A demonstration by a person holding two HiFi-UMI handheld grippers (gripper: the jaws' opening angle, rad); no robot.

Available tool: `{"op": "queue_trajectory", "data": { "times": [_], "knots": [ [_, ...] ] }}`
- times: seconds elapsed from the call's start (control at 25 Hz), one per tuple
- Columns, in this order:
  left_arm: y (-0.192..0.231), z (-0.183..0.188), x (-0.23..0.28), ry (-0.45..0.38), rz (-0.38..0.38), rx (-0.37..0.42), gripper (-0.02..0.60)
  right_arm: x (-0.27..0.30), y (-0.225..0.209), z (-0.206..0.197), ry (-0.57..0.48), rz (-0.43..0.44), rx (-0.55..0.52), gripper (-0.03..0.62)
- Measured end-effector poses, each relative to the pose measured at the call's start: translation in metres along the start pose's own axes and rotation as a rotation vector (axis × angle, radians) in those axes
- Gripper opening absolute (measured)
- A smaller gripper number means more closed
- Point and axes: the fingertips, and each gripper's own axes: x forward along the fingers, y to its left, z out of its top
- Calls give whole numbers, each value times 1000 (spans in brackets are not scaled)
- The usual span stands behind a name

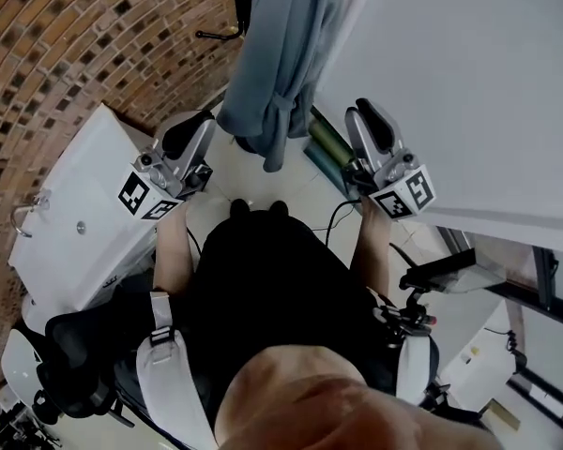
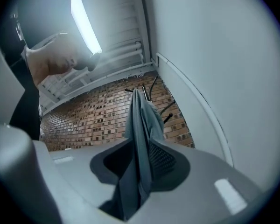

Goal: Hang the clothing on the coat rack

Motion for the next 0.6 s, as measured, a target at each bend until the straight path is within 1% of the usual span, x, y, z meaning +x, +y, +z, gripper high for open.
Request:
{"op": "queue_trajectory", "data": {
  "times": [0.16, 0.28, 0.36, 0.44, 0.52, 0.6],
  "knots": [
    [-13, -6, -13, 20, 59, -36, 23, -7, 0, -16, 50, -7, 34, 97],
    [-27, -12, -21, 20, 65, -54, 23, -18, 1, -25, 75, -24, 10, 97],
    [-35, -12, -27, 10, 51, -69, 23, -25, 11, -25, 73, -34, -11, 93],
    [-41, -6, -34, -9, 29, -75, 23, -32, 28, -21, 64, -37, -34, 58],
    [-47, 5, -39, -45, -9, -77, 23, -38, 47, -18, 57, -34, -57, 10],
    [-57, 19, -48, -77, -57, -75, 23, -39, 70, -19, 62, -29, -80, 3]
  ]
}}
